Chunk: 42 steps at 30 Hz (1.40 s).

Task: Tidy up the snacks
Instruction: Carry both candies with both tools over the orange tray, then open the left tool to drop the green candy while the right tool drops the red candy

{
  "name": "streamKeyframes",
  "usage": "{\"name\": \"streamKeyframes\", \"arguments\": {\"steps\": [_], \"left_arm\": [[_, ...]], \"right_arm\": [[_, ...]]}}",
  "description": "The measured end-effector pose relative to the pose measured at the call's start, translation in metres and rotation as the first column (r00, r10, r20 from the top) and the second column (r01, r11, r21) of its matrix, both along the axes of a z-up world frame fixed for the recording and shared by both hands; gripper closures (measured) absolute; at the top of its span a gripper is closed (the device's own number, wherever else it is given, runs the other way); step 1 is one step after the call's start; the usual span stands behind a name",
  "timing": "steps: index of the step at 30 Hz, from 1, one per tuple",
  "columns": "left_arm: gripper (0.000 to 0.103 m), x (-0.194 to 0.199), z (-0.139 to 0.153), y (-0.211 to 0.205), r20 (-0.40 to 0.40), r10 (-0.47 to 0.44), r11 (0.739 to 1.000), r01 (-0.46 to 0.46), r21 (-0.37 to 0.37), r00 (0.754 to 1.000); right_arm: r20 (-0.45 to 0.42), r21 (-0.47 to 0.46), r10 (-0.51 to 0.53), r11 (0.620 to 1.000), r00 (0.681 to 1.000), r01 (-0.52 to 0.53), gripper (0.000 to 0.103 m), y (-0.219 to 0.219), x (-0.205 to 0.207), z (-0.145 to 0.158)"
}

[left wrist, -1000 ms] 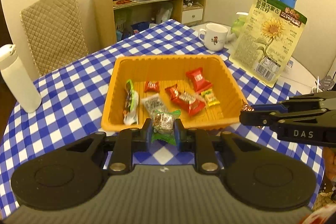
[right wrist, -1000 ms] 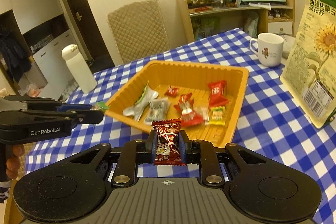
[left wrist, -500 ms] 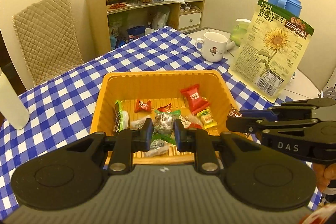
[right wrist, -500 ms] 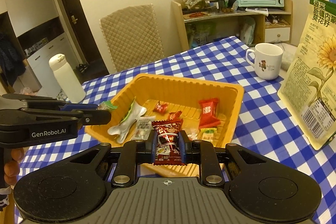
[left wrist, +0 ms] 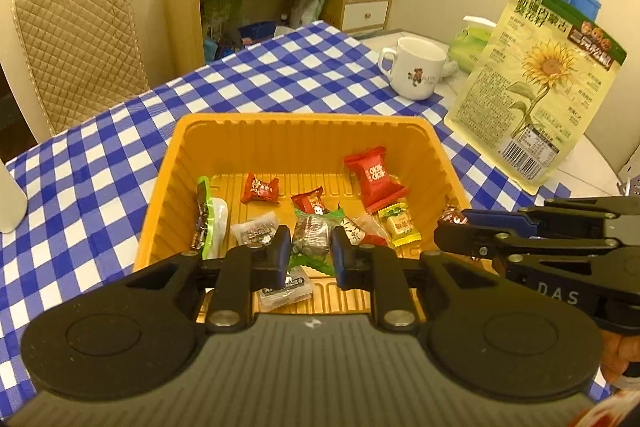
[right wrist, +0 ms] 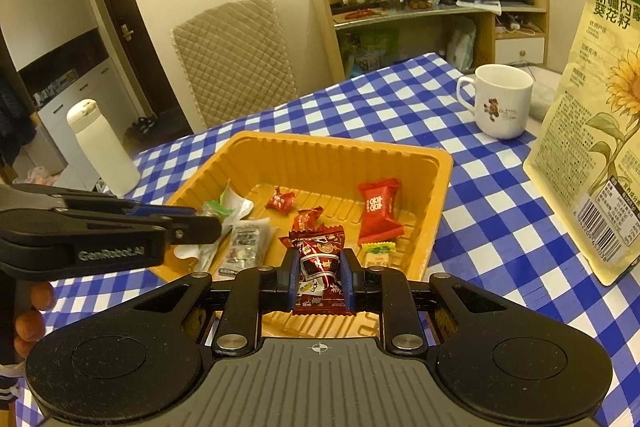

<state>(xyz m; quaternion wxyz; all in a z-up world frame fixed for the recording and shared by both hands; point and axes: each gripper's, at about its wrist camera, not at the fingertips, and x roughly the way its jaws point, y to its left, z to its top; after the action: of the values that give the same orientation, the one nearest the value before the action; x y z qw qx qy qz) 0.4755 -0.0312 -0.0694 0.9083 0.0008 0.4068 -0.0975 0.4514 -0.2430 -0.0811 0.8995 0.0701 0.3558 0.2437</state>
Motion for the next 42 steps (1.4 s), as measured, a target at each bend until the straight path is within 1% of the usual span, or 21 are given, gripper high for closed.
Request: {"name": "streamKeyframes", "arguments": {"steps": [9,15,19,21,23,27,31,42], "left_arm": [[0.083,0.017,-0.02,-0.006,-0.044,0.003,1.0,-0.003,0.01,0.999],[0.08,0.023,-0.027,-0.006,-0.067,0.01,1.0,-0.011,-0.005,0.998],[0.079,0.019,-0.021,-0.001,-0.054,0.017,1.0,-0.018,-0.018,0.998],[0.076,0.014,-0.016,0.004,-0.041,0.023,0.999,-0.024,-0.024,0.999],[0.071,0.008,-0.01,0.011,-0.034,0.039,0.998,-0.04,-0.041,0.999],[0.07,-0.001,0.001,0.023,-0.024,0.068,0.996,-0.07,-0.06,0.997],[0.068,-0.011,0.006,0.032,-0.027,0.106,0.993,-0.108,-0.055,0.994],[0.067,-0.036,0.006,0.049,-0.048,0.192,0.98,-0.194,-0.038,0.98]], "right_arm": [[-0.013,0.007,-0.018,1.0,1.0,0.018,0.081,-0.006,0.008,-0.004],[-0.016,0.016,-0.025,1.0,1.0,0.026,0.081,-0.01,0.01,-0.004],[-0.011,0.029,-0.028,0.999,1.0,0.028,0.081,-0.012,0.01,0.0],[-0.007,0.033,-0.027,0.999,1.0,0.027,0.081,-0.014,0.01,0.002],[-0.007,0.039,-0.026,0.999,1.0,0.026,0.081,-0.016,0.009,0.003],[-0.014,0.047,-0.024,0.999,1.0,0.024,0.081,-0.018,0.009,0.004],[-0.023,0.045,-0.017,0.999,1.0,0.018,0.081,-0.016,0.01,0.003],[-0.061,0.02,-0.001,1.0,0.998,0.002,0.081,-0.006,0.014,-0.011]]}}
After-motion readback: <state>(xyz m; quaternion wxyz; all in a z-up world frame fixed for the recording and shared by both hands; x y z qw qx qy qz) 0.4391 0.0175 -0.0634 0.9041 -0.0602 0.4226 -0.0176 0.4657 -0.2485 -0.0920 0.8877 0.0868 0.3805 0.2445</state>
